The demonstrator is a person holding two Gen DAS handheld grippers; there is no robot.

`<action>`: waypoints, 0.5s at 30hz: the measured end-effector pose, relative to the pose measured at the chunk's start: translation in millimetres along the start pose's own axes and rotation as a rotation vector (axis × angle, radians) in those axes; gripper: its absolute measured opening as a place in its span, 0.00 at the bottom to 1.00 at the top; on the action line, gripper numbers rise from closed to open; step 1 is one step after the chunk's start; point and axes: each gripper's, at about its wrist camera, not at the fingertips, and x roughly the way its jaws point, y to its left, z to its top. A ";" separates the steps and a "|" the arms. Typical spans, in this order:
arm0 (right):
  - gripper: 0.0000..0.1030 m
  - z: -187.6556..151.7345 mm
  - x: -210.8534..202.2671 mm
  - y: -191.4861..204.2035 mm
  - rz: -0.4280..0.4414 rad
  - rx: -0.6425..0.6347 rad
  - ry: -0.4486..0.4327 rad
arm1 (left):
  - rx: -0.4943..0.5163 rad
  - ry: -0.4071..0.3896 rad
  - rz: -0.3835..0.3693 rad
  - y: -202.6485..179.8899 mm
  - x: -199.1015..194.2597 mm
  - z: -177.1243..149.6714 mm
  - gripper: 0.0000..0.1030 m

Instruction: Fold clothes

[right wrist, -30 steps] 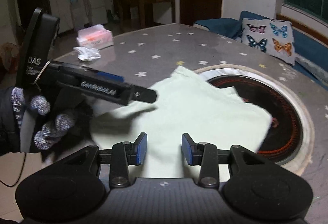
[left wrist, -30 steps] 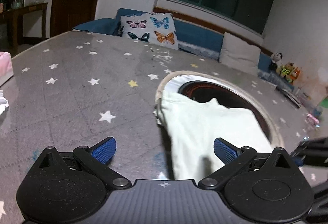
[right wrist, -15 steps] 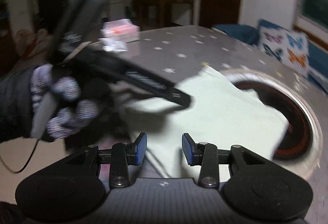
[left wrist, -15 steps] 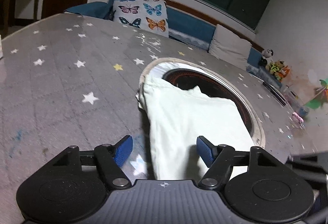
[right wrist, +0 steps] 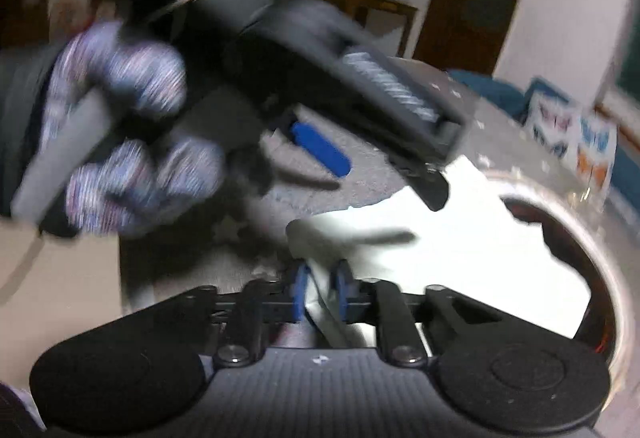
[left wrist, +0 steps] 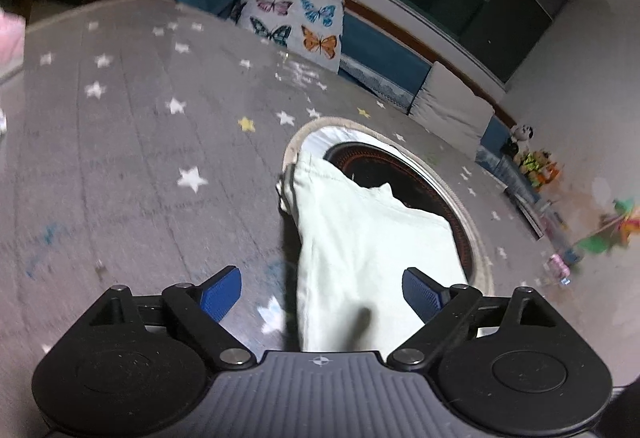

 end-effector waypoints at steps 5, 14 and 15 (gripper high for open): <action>0.05 8.2 -28.5 -28.3 0.037 0.154 -0.077 | -0.122 0.034 -0.078 2.4 4.5 2.5 0.87; 0.02 7.8 -61.9 -53.0 0.041 0.259 -0.146 | -0.287 0.135 -0.184 2.1 30.7 -0.7 0.73; 0.02 6.7 -61.3 -53.7 0.041 0.260 -0.145 | -0.296 0.135 -0.177 4.0 31.9 -1.6 0.67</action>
